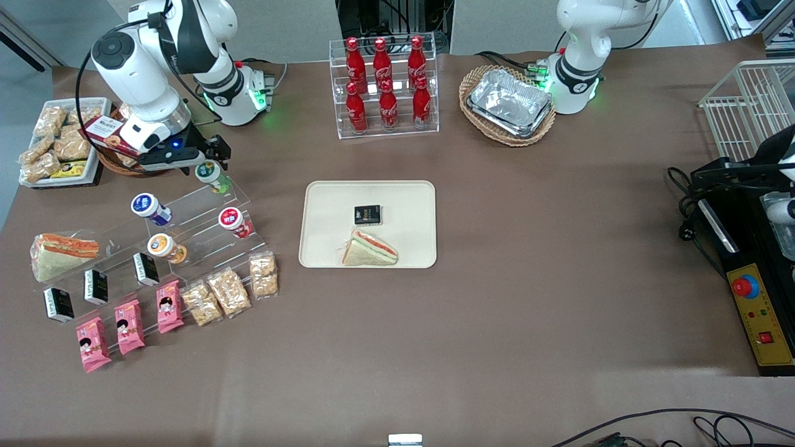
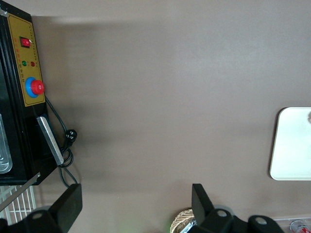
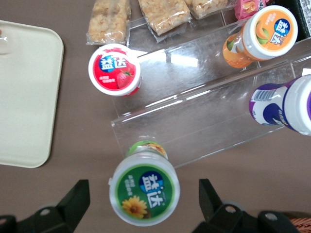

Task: Place green gum on tray
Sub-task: 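Lower the right gripper and close it around the green-label bottle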

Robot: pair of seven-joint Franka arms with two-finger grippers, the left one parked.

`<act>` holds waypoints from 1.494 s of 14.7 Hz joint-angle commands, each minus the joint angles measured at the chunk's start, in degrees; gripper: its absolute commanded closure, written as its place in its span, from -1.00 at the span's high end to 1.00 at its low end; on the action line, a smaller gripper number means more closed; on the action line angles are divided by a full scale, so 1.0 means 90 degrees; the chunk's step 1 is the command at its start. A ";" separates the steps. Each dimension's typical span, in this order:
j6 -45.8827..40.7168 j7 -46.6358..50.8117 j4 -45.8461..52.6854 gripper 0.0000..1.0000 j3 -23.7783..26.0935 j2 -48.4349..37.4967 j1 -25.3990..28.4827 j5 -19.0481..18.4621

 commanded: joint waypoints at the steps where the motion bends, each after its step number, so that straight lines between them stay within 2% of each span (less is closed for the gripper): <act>1: 0.0277 -0.0217 -0.0226 1.00 -0.0032 -0.0016 -0.0078 0.0085; 9: 0.0649 -0.0197 -0.0382 1.00 -0.0032 0.0199 -0.0165 0.0085; 11: 0.0649 -0.0188 -0.0343 0.94 -0.0032 0.0257 -0.0175 0.0085; 12: 0.0658 -0.0188 -0.0304 0.87 -0.0032 0.0306 -0.0175 0.0075; 13: 0.0668 -0.0178 -0.0294 0.68 -0.0032 0.0335 -0.0175 0.0075; 14: 0.0668 -0.0130 -0.0265 0.67 -0.0032 0.0364 -0.0175 0.0075; 16: 0.0697 -0.0119 -0.0226 0.48 -0.0032 0.0452 -0.0175 0.0075; 17: 0.0707 -0.0119 -0.0187 0.45 -0.0032 0.0482 -0.0175 0.0075; 20: 0.0659 -0.0110 -0.0060 0.21 -0.0032 0.0501 -0.0175 0.0075; 21: 0.0620 -0.0110 -0.0031 0.02 -0.0032 0.0501 -0.0175 0.0075; 22: 0.0610 -0.0110 -0.0001 0.00 -0.0032 0.0501 -0.0175 0.0075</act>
